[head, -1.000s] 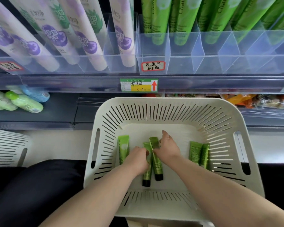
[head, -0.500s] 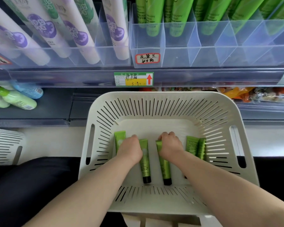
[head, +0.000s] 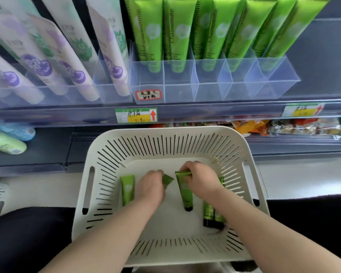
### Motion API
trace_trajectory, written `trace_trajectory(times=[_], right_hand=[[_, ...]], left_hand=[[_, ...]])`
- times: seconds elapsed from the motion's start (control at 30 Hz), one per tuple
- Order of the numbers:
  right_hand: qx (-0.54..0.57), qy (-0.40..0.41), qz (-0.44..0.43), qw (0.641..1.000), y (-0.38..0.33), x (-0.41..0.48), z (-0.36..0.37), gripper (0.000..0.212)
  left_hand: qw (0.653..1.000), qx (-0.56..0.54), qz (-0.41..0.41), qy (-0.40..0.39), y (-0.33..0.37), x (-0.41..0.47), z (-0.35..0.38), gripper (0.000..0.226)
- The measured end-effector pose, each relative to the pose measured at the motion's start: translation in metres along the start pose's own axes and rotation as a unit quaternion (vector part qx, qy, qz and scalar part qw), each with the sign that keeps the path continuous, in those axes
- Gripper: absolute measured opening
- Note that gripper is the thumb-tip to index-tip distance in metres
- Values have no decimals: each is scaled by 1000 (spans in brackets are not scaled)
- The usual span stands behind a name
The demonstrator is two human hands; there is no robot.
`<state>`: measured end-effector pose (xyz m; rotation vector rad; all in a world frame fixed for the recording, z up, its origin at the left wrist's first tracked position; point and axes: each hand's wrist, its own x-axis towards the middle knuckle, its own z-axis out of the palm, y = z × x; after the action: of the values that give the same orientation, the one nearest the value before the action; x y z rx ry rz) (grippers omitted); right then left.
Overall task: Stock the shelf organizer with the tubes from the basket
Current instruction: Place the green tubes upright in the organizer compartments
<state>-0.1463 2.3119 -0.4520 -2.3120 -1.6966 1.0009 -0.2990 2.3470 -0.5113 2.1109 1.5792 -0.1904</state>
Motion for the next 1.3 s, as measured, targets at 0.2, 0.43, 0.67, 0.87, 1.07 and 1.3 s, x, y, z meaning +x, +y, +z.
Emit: trace_trajectory(times=[0.2, 0.43, 0.67, 0.87, 1.07, 1.3], right_hand=[[29, 125, -24, 991, -13, -23, -48, 31], [60, 323, -83, 941, -27, -65, -146, 28], [55, 515, -106, 849, -28, -88, -242, 27], [6, 567, -99, 818, -12, -66, -274, 27], [-34, 448, -59, 891, 12, -36, -276, 30], [-30, 435, -58, 898, 20, -23, -279, 37]], left_hand=[[984, -117, 69, 116, 25, -15, -75, 6], [942, -198, 166, 213, 87, -36, -167, 11], [875, -264, 262, 311, 166, -52, -247, 20], [848, -278, 262, 368, 212, -37, -274, 18], [890, -212, 240, 324, 237, -3, -265, 20], [914, -187, 224, 281, 248, 18, -247, 21]])
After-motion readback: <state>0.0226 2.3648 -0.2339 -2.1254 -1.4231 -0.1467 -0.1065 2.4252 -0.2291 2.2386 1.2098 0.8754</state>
